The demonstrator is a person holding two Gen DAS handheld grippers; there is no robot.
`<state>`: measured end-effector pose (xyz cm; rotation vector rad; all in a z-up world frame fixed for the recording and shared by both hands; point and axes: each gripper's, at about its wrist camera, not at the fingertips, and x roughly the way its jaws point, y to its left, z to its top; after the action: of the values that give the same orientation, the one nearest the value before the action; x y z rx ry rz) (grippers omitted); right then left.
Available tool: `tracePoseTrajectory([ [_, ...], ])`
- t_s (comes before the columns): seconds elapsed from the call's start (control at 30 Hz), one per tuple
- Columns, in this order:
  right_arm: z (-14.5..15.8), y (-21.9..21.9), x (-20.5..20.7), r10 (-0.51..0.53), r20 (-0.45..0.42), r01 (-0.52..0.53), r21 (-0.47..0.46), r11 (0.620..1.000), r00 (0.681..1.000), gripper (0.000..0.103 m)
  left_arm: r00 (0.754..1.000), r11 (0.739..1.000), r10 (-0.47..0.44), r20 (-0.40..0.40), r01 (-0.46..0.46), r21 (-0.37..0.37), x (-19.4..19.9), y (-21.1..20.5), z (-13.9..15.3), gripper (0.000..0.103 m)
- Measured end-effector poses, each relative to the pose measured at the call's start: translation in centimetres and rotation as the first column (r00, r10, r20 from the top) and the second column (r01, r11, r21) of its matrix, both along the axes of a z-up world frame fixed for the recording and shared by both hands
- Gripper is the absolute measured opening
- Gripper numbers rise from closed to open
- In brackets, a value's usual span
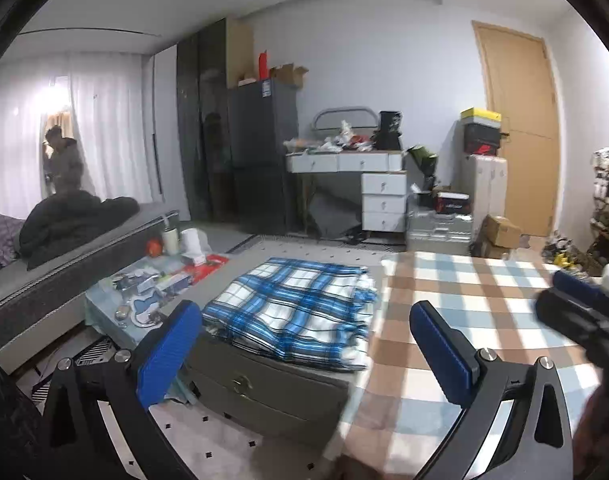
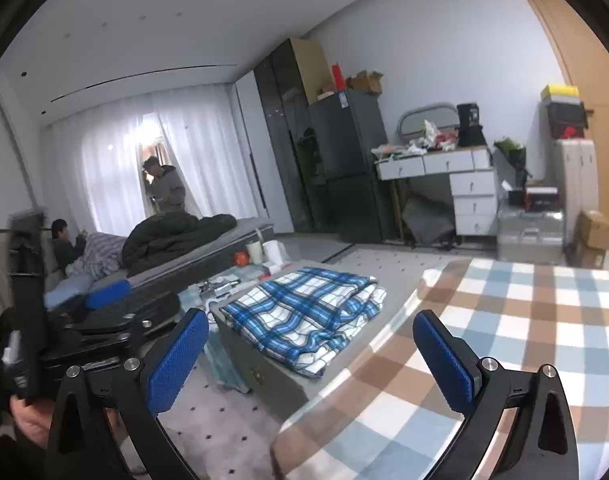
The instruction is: Fold large clothes
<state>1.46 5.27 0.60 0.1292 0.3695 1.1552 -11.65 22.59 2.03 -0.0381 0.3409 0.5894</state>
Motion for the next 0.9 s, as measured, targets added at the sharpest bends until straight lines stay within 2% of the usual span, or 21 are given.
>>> tracePoseTrajectory([
  [0.13,-0.2,-0.9,-1.4,-0.029,0.002,0.029,0.025,0.999,1.0,0.103,0.999,0.999,-0.034,-0.008,0.034,0.005,-0.4,-0.7,0.3,0.102],
  [0.23,0.0,-0.9,-2.4,-0.039,0.041,0.039,0.007,0.999,0.998,0.103,0.999,0.999,-0.046,-0.014,0.046,0.0,0.0,-0.5,0.0,0.102],
  [0.57,0.3,-1.2,-2.5,-0.093,0.055,0.092,0.017,0.996,0.994,0.103,0.999,1.0,-0.023,-0.03,0.022,-0.022,0.4,-0.5,-1.0,0.102],
  [0.9,-0.2,-0.5,-2.9,-0.115,0.096,0.121,-0.053,0.991,0.989,0.103,0.999,0.999,-0.027,-0.02,0.027,-0.033,0.2,-0.6,-1.4,0.102],
])
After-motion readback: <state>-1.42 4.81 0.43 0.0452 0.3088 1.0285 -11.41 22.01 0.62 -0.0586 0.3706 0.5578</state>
